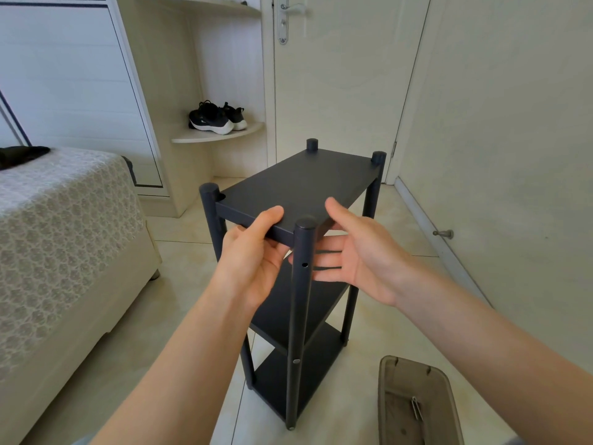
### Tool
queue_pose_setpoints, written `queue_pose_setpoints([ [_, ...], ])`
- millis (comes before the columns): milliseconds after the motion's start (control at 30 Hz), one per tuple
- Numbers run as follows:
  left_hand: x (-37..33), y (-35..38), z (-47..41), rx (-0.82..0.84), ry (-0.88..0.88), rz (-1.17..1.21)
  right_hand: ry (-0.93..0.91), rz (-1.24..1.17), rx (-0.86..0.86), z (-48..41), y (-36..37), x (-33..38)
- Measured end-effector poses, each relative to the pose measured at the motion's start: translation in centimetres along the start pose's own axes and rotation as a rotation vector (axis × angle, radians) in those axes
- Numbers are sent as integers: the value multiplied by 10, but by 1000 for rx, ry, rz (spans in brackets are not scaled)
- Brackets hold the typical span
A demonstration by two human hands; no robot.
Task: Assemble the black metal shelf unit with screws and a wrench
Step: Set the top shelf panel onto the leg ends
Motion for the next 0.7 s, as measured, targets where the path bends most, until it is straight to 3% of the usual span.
queue_pose_setpoints([
  [233, 1, -6, -5, -39, -67, -34, -12, 97, -65, -9, 7, 3],
  [400, 1, -2, -3, -34, -105, 29, 78, -163, -32, -21, -12, 9],
  [500, 1, -2, -4, -67, -144, 81, 54, -351, -108, -43, -36, 32],
  [700, 2, -5, -11, -99, -159, 68, -28, -312, -343, -85, -61, 54],
])
Point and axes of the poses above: each hand's wrist, its own z-axis away from the middle knuckle, its own y-axis out of the palm, x = y × z, the point moved 6 cm from there along -z, towards the middle knuckle, and after that the axes turned 5 degrees about y, right-handed, at the moved point
